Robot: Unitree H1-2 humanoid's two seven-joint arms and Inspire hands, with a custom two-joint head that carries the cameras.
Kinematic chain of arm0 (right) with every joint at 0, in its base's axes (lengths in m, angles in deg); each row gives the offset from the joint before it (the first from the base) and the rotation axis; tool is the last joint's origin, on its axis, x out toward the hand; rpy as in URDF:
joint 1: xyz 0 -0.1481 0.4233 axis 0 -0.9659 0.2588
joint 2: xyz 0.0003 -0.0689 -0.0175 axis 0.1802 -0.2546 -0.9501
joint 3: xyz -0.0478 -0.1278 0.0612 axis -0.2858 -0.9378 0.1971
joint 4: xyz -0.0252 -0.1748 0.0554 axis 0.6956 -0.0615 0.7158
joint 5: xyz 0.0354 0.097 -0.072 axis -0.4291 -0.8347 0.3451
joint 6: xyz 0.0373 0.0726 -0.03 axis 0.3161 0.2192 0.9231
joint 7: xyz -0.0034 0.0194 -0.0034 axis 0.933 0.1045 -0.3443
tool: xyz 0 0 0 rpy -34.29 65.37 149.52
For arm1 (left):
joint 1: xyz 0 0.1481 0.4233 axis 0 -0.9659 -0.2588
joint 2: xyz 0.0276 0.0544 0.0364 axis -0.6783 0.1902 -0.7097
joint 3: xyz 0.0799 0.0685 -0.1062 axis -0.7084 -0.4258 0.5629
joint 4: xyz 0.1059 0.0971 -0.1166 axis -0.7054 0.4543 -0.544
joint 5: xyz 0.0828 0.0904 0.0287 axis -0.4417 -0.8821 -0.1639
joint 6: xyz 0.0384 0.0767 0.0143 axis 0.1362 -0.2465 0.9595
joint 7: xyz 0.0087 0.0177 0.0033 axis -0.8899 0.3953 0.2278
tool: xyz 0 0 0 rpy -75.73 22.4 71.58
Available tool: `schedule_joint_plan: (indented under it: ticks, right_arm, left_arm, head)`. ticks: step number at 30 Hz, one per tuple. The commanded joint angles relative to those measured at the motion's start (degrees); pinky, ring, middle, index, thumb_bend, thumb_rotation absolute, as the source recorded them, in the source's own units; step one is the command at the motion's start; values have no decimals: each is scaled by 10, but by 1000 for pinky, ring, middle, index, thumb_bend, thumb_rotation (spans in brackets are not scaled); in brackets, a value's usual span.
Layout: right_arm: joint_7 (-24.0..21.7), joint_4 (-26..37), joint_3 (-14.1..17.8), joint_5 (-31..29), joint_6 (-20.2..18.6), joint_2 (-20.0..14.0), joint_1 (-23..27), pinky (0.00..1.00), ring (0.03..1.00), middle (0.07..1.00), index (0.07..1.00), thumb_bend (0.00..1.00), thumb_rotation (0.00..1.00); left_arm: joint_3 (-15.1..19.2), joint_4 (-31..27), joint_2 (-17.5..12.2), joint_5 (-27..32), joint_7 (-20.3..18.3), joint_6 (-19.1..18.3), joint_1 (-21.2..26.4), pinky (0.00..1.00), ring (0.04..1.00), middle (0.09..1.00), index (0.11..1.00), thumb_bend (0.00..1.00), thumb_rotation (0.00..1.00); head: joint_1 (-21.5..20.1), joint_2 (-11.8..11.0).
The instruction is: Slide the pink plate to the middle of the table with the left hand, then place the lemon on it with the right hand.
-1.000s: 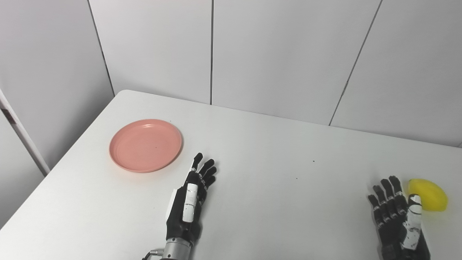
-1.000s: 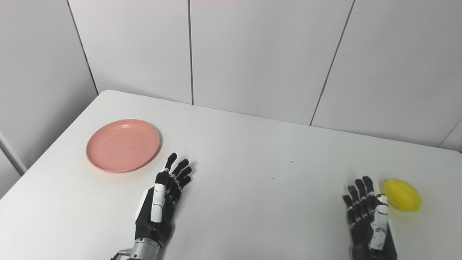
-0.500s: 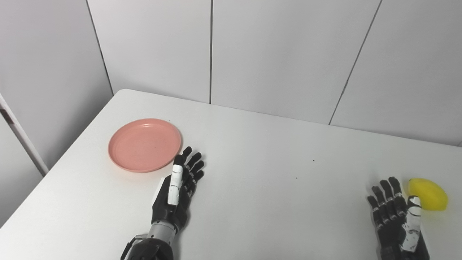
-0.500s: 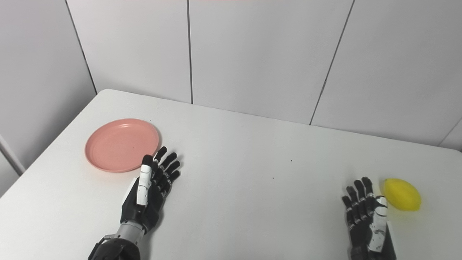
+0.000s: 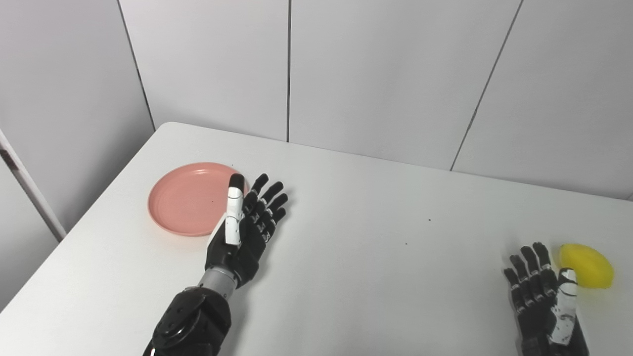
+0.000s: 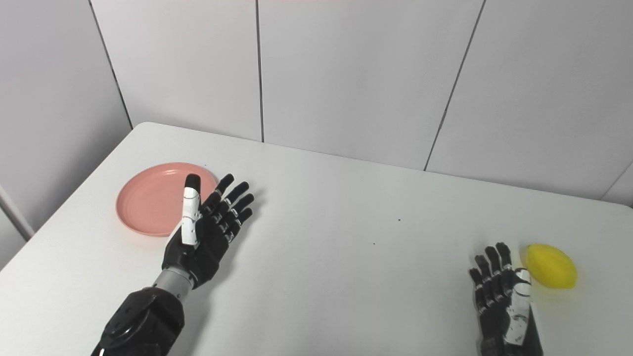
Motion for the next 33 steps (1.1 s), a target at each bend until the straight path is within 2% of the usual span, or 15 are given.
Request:
schedule_joint_plan:
  ticks: [1,7,11,14,18,20,24,26,29,32,33]
  right_arm:
    - [-7,-30,-8,-6,-4,18,-32,1000,985,991,995,610,999]
    - [-14,-35,-8,-10,2,17,-31,1000,989,994,998,616,988]
    - [-13,-34,-7,-8,4,17,-31,1000,989,992,998,619,985]
    - [-9,-29,-5,-12,-3,19,-31,1000,979,984,988,616,972]
    - [-10,-29,-4,-15,-4,18,-31,1000,984,987,989,624,964]
    - [-12,-29,-4,-18,-4,17,-32,1000,987,989,993,623,962]
    - [-11,-28,-3,-20,-6,17,-33,1000,989,994,995,616,967]
    - [-9,-25,-2,-21,-7,18,-34,1000,988,991,992,612,961]
    - [-7,-23,-5,-14,-8,16,-35,1000,984,990,994,622,970]
    - [-7,-21,-6,-12,-8,16,-36,1000,980,990,999,609,982]
    - [-8,-21,-6,-13,-7,16,-36,1000,980,990,1000,608,983]
  left_arm:
    - [-17,-31,-28,44,36,2,28,983,956,956,978,846,928]
    - [-53,-48,-110,119,101,2,48,996,973,965,988,841,936]
    - [-49,-45,-151,156,109,2,63,1000,975,970,1000,832,898]
    - [-36,-25,-192,164,100,2,77,1000,969,954,984,814,921]
    - [7,30,-222,143,47,4,92,985,944,932,965,844,911]
    - [26,66,-238,121,6,16,102,977,941,933,963,860,912]
    - [55,116,-245,85,-49,28,127,981,950,932,964,949,923]
    - [68,133,-246,65,-60,26,142,982,944,929,952,991,936]
    - [88,159,-251,60,-86,18,161,956,925,935,936,1000,915]
    - [98,197,-265,57,-126,7,175,960,927,926,923,1000,893]
    - [94,224,-278,47,-154,11,182,962,928,926,923,1000,893]
  head:
    - [0,0]
    - [-2,2]
    - [-2,4]
    - [-1,5]
    - [-1,7]
    - [-1,5]
    - [-2,6]
    - [-1,8]
    - [-3,10]
    - [-6,12]
    - [-6,12]
